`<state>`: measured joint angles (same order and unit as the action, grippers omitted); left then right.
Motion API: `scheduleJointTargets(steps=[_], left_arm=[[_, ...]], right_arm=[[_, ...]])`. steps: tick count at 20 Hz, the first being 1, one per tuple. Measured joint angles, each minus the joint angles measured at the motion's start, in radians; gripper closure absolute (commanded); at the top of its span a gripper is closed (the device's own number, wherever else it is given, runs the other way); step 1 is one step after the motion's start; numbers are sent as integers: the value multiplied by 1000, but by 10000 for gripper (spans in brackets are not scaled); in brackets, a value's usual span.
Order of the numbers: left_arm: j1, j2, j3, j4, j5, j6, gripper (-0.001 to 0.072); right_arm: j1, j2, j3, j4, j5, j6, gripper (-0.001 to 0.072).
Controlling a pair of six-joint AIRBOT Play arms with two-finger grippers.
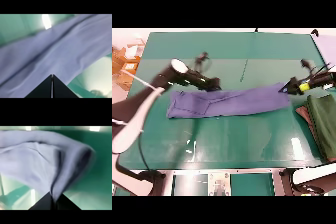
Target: Fold the shirts.
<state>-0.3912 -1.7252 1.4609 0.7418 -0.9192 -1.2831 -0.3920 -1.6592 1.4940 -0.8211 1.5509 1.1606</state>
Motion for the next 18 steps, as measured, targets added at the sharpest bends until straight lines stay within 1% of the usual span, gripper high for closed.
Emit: scheduleJointTargets(steps=[2,5,8,11,12,15,18], left_arm=[[-83,-65,13,-9,56,0,683],[-175,-172,80,-36,103,-13,683],[-230,-256,171,-71,113,-29,684],[-241,-291,219,-85,88,-44,683],[-237,-297,231,-89,65,-47,683],[-182,-306,290,-90,-84,-51,684],[-78,-308,408,-64,-313,-93,685]], right_arm=[[5,71,40,53,71,7,696],[9,170,76,129,130,11,696],[21,235,91,179,156,18,696],[29,262,96,200,163,31,696],[34,267,97,208,166,34,696],[59,274,98,223,167,51,695],[128,276,98,246,134,74,695]])
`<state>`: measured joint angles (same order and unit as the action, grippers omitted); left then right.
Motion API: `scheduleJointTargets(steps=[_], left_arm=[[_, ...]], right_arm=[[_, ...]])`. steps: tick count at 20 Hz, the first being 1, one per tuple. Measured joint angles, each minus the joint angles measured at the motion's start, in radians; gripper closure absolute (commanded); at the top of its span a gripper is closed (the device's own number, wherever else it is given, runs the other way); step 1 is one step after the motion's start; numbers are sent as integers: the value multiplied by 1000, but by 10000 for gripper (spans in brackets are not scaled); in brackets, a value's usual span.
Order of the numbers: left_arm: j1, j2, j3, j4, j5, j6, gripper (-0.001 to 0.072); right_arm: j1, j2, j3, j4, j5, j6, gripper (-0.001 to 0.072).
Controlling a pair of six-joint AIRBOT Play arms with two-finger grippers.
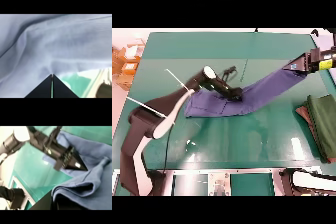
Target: Fold the shirts.
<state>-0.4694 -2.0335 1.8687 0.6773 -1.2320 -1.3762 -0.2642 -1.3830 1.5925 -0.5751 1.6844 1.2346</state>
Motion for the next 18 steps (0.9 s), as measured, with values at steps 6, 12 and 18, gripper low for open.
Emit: scheduleJointTargets(steps=[6,12,18], left_arm=[[219,131,152,259,-305,-92,685],[378,362,145,599,-378,-111,684],[470,448,139,712,-407,-112,684]], right_arm=[[322,-46,-20,15,-243,51,695],[770,-290,-26,35,-745,62,447],[983,-513,41,9,-1033,18,182]])
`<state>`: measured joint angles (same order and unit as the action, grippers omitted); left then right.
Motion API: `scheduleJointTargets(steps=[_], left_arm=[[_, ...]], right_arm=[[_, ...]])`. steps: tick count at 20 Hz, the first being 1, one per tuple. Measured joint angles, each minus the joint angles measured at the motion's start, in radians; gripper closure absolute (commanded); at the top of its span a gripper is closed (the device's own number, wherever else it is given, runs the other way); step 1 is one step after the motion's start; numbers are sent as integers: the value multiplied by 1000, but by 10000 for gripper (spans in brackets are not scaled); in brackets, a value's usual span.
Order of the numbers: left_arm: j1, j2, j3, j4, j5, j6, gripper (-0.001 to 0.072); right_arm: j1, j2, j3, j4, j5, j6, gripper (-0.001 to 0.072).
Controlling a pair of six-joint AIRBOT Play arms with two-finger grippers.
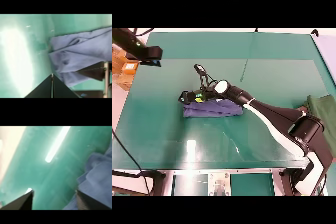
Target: Fold the shirts.
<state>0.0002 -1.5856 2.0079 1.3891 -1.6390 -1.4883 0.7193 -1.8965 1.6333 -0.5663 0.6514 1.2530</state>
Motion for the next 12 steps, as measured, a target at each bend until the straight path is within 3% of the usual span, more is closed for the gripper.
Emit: scheduleJointTargets(steps=[7,9,12], left_arm=[[21,14,-17,20,-11,3,684],[23,16,-18,18,-11,4,684],[24,16,-18,19,-11,0,684]], right_arm=[[-379,144,-4,-274,327,102,170],[-499,169,-57,-303,423,124,119],[-605,177,-187,-301,489,131,117]])
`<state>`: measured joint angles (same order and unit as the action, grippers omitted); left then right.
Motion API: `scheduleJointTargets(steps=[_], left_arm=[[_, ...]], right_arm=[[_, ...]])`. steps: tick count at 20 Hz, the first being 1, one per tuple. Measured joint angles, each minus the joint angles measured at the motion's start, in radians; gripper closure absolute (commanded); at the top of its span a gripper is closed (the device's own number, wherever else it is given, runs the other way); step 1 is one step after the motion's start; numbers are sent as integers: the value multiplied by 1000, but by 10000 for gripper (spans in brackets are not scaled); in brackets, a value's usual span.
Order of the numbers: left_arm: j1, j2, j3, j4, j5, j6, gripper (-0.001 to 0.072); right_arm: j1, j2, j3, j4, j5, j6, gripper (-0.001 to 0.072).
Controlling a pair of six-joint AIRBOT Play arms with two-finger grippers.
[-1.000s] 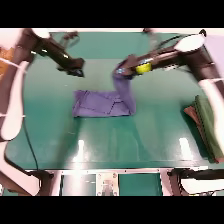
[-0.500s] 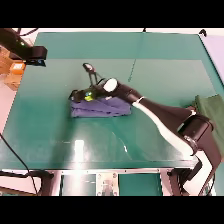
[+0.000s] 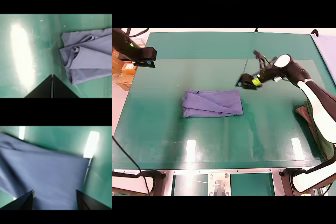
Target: Fold the shirts.
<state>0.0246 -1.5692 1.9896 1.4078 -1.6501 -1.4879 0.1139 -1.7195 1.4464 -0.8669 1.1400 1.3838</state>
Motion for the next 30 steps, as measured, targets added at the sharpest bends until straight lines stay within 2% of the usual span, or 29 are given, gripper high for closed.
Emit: scheduleJointTargets(steps=[4,5,6,7,8,12,17,21,27,30], left_arm=[[0,0,0,-2,0,-6,684],[0,0,0,-2,0,-8,683],[0,0,0,-2,0,-10,684],[0,0,0,-2,0,-11,684],[-1,0,0,-3,0,-12,684],[-1,0,0,-3,-4,-14,683],[0,0,0,-3,-8,-15,683],[0,0,0,-10,-8,-15,683],[0,0,0,-30,-10,-15,683],[0,0,0,-38,-10,-15,683]], right_arm=[[1,-68,-100,90,8,-32,122],[17,-90,-104,131,7,-39,146],[38,-113,-101,163,2,-45,356],[57,-134,-93,179,-5,-53,615],[75,-152,-76,182,-10,-60,695],[86,-151,88,221,52,-61,696],[-70,-25,406,208,155,11,697],[-303,69,556,169,218,97,696],[-734,124,601,136,287,231,697],[-902,159,578,9,380,337,697]])
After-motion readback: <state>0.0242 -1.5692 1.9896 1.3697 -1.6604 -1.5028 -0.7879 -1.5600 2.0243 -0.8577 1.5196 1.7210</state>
